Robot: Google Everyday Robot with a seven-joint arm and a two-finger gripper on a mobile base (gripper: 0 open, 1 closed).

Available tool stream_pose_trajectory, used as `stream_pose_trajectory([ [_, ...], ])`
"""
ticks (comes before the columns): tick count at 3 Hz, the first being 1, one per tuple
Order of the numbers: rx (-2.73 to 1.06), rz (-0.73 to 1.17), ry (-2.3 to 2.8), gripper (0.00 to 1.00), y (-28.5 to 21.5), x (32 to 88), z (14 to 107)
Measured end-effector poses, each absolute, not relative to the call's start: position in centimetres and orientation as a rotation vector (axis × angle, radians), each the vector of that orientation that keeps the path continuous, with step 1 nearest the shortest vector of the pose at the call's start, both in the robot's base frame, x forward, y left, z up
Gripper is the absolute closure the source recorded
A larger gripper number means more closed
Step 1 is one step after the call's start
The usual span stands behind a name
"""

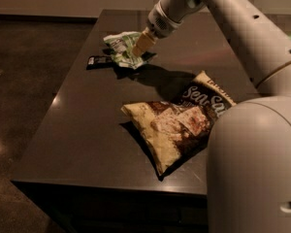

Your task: Move green jalapeno chip bag near rxbar chocolate

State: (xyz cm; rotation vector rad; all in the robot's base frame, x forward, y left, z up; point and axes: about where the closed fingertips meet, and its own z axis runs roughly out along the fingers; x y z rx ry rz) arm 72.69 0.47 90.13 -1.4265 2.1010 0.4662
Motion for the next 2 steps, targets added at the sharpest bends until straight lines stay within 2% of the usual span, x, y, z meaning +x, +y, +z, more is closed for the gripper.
stream_pose_trajectory([
  [1, -1.43, 0.47, 2.102, 0.0, 0.7, 72.73, 89.84],
  [2, -1.43, 0.47, 2.102, 0.0, 0.71, 72.73, 89.82],
])
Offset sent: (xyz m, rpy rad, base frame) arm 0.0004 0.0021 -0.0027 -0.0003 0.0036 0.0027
